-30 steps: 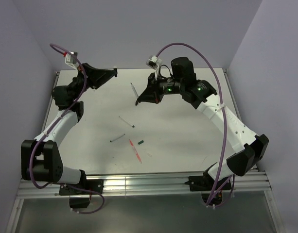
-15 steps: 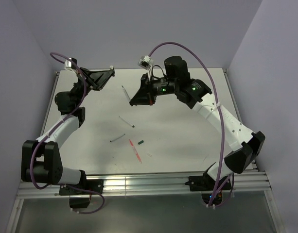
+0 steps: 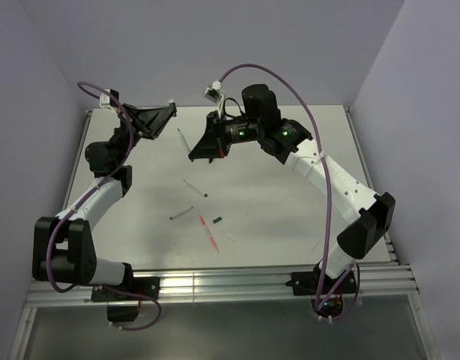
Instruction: Insert the pens into the pen caps
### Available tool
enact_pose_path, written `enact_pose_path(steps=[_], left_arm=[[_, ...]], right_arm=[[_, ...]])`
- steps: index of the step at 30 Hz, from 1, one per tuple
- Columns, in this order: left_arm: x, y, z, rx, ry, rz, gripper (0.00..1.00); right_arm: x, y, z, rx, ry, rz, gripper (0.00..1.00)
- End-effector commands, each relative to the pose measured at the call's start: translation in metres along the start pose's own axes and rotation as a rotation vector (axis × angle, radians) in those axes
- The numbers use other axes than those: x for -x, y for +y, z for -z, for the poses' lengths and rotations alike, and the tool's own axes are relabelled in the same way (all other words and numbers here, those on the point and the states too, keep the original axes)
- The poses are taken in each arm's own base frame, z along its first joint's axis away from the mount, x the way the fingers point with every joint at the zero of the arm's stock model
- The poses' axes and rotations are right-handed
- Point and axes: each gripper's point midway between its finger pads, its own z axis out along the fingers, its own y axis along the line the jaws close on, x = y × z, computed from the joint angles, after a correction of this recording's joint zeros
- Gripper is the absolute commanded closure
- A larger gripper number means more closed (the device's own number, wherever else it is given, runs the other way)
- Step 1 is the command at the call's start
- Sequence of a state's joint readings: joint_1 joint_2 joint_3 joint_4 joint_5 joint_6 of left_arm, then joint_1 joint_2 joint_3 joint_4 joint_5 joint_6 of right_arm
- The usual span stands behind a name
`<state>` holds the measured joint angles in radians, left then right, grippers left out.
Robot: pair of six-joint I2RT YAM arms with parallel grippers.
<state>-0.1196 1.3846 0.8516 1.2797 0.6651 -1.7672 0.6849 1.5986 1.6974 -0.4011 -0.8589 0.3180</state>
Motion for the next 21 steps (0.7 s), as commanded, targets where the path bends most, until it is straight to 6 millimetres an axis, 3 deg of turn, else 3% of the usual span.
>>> enact_pose_path(steps=[1, 21], left_arm=[[-0.019, -0.063, 0.008, -0.24, 0.043, -0.177, 1.0], [-0.03, -0.064, 0.008, -0.256, 0.075, -0.167, 1.0]], right_arm=[[0.029, 0.024, 0.004, 0.051, -0.07, 0.067, 1.0], [0.037, 0.006, 0.008, 0.049, -0.096, -0.013, 1.0]])
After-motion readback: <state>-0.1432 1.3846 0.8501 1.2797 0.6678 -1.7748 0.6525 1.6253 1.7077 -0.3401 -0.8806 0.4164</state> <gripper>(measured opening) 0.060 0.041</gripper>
